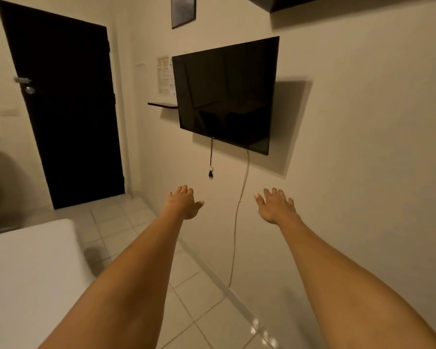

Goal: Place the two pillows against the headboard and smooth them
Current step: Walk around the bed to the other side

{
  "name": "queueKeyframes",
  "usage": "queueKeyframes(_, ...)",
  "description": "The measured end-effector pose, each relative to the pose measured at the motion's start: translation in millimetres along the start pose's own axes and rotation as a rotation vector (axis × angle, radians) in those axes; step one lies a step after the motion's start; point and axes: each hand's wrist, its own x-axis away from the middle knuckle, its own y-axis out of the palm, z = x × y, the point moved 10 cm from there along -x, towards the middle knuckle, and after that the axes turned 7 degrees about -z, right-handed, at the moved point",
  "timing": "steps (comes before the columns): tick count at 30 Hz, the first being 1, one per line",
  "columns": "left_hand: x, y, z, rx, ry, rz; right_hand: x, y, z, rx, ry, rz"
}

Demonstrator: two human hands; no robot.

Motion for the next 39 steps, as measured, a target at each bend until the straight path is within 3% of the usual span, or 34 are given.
queueKeyframes(10, -105, -26, -24, 0.037, -0.121, 0.054, -145, -5, -51, 0.001, -0.165, -0.013)
queueKeyframes(22, -170, -36, -118, 0.1, -0.367, 0.085, -273, 15, -173, 0.041, -0.442, -0.08)
queueKeyframes(39, -320, -86, -353, 0.085, -0.489, 0.126, -442, 39, -425, 0.007, -0.58, -0.073)
